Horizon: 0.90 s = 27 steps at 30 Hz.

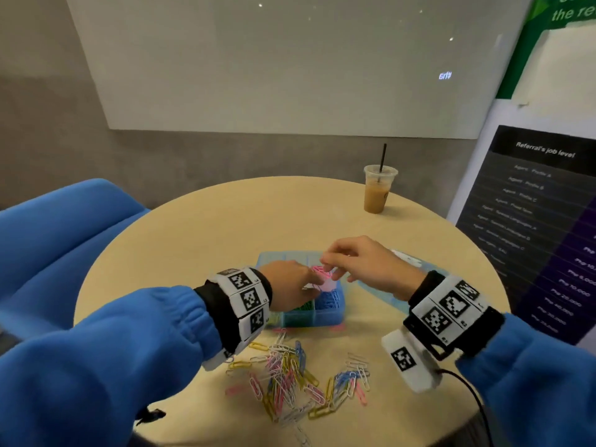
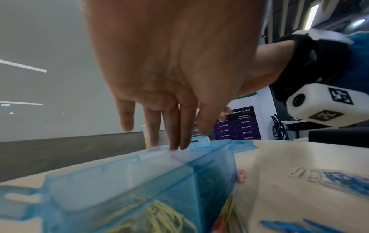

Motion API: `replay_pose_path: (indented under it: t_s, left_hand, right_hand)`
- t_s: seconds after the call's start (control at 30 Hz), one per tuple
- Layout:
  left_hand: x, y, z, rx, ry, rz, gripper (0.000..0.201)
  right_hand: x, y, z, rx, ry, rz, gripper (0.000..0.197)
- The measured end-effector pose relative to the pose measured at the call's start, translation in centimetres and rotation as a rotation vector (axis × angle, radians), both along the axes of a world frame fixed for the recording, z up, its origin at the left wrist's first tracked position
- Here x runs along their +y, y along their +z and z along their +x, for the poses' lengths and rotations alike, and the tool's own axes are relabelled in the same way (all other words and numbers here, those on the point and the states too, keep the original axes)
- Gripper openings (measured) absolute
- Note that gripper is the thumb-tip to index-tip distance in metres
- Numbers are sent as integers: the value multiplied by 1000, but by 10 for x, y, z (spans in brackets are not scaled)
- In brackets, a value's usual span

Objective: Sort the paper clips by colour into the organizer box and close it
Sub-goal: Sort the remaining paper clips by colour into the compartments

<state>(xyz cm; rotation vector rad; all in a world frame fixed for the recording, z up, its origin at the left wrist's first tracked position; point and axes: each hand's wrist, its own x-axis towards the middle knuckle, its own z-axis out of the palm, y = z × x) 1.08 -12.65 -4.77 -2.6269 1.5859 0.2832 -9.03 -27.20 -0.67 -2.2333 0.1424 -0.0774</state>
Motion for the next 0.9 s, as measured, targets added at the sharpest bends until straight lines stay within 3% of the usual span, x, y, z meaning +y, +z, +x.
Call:
replay_pose_path:
  t_s: [0.1, 0.23, 0.3, 0.4, 0.57, 0.8, 0.9]
  left_hand:
    - [8, 5, -6, -23, -6, 2, 40]
    - [41, 20, -14, 99, 71, -228, 36]
    - [64, 23, -21, 43, 100, -293, 32]
    - [92, 21, -42, 7, 98, -201, 25]
    - [107, 13, -92, 87, 35, -9, 26]
    - [79, -16, -112, 91, -55, 27, 65]
    - [64, -17, -105, 24, -70, 58, 58]
  right_hand:
    - [0, -4, -21, -27, 107, -389, 21]
    - [-6, -16, -46, 133, 217, -613, 22]
    - [-9, -26, -58, 229, 276, -636, 43]
    - [-8, -45, -70, 307, 303, -664, 74]
    - [-2, -62, -70, 218, 305, -613, 48]
    - [12, -62, -53, 234, 316, -480, 19]
    - [14, -63, -45, 278, 328, -470, 13]
